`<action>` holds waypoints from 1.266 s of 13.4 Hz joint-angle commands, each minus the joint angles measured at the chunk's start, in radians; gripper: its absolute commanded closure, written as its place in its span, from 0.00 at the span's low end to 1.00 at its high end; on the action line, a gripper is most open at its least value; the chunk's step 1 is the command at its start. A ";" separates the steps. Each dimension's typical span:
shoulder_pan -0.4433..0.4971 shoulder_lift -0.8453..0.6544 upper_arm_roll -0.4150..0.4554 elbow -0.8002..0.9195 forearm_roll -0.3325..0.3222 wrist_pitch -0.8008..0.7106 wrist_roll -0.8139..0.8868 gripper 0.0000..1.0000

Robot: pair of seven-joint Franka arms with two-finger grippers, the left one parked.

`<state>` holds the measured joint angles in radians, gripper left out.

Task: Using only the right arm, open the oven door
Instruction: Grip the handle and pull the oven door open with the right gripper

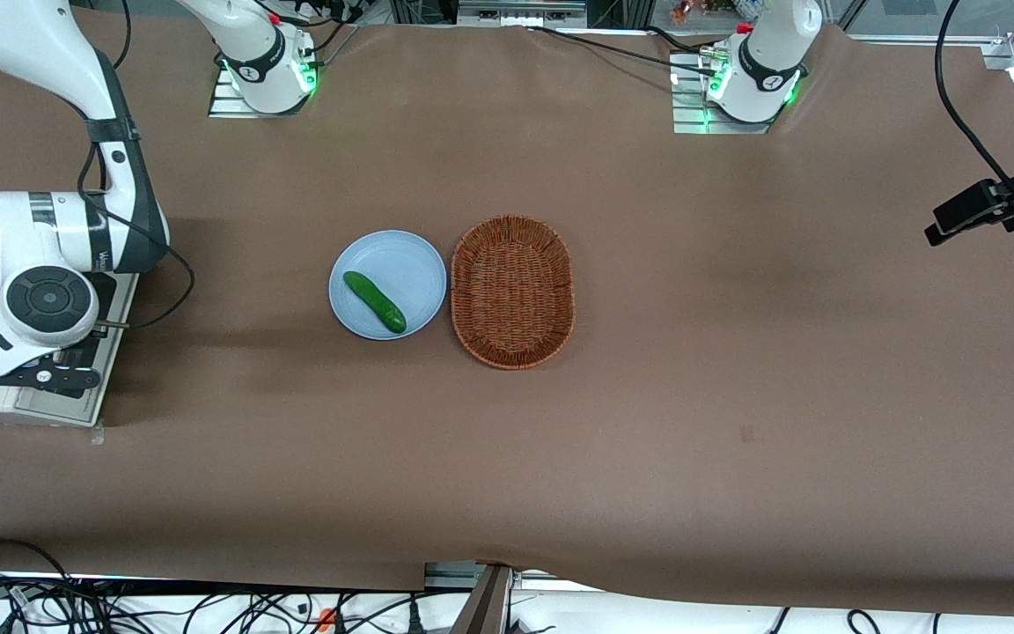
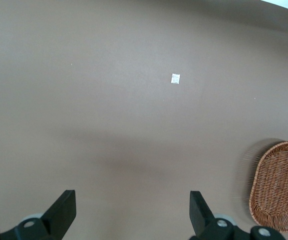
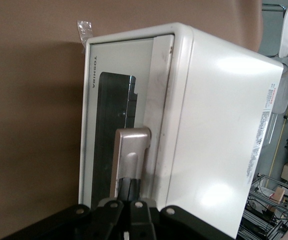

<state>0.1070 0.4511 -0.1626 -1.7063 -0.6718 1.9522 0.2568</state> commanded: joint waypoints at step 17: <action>0.106 0.067 0.005 -0.072 0.029 0.100 0.226 1.00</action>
<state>0.2259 0.4945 -0.1493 -1.7562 -0.6558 2.0044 0.4678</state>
